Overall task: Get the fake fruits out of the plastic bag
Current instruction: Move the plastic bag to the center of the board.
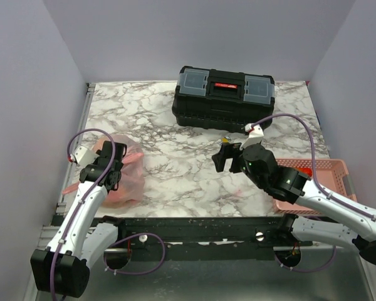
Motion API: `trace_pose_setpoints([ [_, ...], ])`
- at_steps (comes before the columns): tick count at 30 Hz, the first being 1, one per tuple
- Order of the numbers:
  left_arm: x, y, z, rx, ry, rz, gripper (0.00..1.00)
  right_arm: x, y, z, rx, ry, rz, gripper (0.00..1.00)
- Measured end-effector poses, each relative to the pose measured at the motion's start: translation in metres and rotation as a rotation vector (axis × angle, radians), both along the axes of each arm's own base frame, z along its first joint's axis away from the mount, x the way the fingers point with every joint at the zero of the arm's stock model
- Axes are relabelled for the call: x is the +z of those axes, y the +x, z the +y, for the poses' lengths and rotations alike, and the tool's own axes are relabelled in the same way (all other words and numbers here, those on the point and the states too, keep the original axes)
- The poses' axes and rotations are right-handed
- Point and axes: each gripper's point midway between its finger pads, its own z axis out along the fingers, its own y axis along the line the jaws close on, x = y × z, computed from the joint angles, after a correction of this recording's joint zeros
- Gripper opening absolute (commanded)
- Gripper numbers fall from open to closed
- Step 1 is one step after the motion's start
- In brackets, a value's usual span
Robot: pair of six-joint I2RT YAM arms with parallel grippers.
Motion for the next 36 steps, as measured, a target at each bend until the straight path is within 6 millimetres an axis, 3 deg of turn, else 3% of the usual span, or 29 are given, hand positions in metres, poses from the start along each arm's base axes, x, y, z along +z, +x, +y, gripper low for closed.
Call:
trace_pose_setpoints([
  [6,-0.005,-0.001,0.000,-0.027,0.016,0.043,0.34,-0.006,0.001,0.004,0.008,-0.012,0.011,1.00],
  [9,-0.006,0.002,-0.005,-0.070,0.012,0.052,0.09,-0.008,0.002,0.005,0.009,-0.018,0.015,1.00],
  [16,-0.001,0.018,-0.019,-0.222,0.009,0.001,0.02,-0.013,0.002,0.007,0.015,-0.028,0.028,1.00],
  [20,0.005,0.028,-0.037,-0.351,-0.028,-0.071,0.00,-0.019,0.002,0.010,0.018,-0.040,0.043,1.00],
  [26,0.013,0.043,-0.089,-0.635,-0.150,-0.225,0.00,-0.030,0.004,0.013,0.019,-0.065,0.065,1.00],
  [30,0.020,0.047,-0.135,-0.855,-0.200,-0.280,0.00,-0.035,0.004,0.014,0.020,-0.079,0.075,1.00],
  [36,0.019,0.036,-0.215,-1.194,-0.241,-0.221,0.00,-0.043,0.006,0.017,0.021,-0.099,0.090,1.00],
])
